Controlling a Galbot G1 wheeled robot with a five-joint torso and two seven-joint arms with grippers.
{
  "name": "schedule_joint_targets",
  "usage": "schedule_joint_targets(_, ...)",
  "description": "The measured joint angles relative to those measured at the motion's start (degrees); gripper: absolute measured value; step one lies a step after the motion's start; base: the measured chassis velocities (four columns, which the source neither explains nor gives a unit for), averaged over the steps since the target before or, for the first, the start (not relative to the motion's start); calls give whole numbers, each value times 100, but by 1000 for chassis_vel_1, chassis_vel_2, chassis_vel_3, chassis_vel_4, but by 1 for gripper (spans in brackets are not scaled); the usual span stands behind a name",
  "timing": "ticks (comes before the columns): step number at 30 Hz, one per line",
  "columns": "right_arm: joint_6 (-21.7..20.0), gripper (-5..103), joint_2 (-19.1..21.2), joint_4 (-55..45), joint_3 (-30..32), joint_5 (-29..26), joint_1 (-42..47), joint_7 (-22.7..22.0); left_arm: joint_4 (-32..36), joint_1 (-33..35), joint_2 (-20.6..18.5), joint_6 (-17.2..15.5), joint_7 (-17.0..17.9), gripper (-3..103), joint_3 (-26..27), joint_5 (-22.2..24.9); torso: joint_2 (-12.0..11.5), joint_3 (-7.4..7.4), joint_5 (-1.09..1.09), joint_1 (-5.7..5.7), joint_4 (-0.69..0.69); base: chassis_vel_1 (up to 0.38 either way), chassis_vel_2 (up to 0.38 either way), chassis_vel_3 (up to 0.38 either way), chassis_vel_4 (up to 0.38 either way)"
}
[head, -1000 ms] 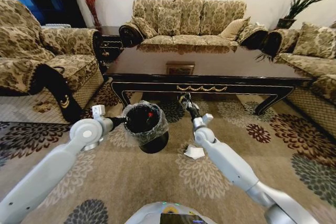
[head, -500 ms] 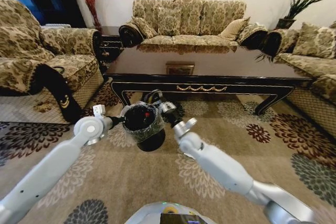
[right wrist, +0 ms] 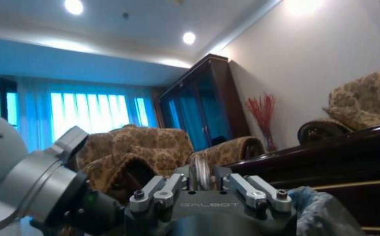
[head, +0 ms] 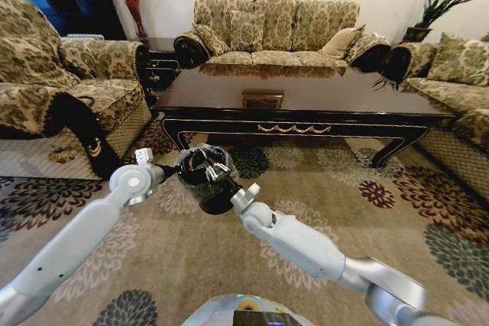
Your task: Move to the front of the table and pick up the trash from the floor, then place it into the trash bin.
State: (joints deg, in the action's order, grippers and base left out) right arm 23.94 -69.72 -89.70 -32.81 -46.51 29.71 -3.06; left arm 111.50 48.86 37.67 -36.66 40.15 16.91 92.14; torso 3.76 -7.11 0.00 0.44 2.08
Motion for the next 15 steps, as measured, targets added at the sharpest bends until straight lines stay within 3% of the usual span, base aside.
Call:
schedule_joint_targets(1,1,32,22,-5,32,-2,12,0,27,27,-8,0,0,4,17,-3,0,0,0,0,1,0,0,0,0)
schedule_joint_targets(3,3,32,51,-16,63,1,27,0,45,48,-14,0,0,4,29,-9,0,0,0,0,2,0,0,0,0)
schedule_joint_targets(9,-51,58,270,-217,599,-89,186,-197,109,132,-48,2,-12,4,125,-27,0,0,0,0,0,0,0,0,0)
schedule_joint_targets(10,-51,58,270,-217,599,-89,186,-197,109,132,-48,2,-12,4,125,-27,0,0,0,0,0,0,0,0,0)
schedule_joint_targets(12,-270,64,410,-219,1015,-227,267,-605,127,161,-83,2,-11,4,192,-32,0,0,1,0,1,0,0,0,0)
schedule_joint_targets(13,-391,75,504,-139,1238,-280,307,-823,139,181,-112,2,-10,4,235,-34,0,0,1,0,1,0,0,0,0)
schedule_joint_targets(14,-391,75,504,-139,1238,-280,307,-823,139,181,-112,2,-10,4,235,-34,0,0,1,0,1,0,0,0,0)
schedule_joint_targets(15,-594,80,636,-24,1478,-316,369,-1126,155,194,-145,2,-10,4,271,-34,0,0,2,0,3,0,0,0,0)
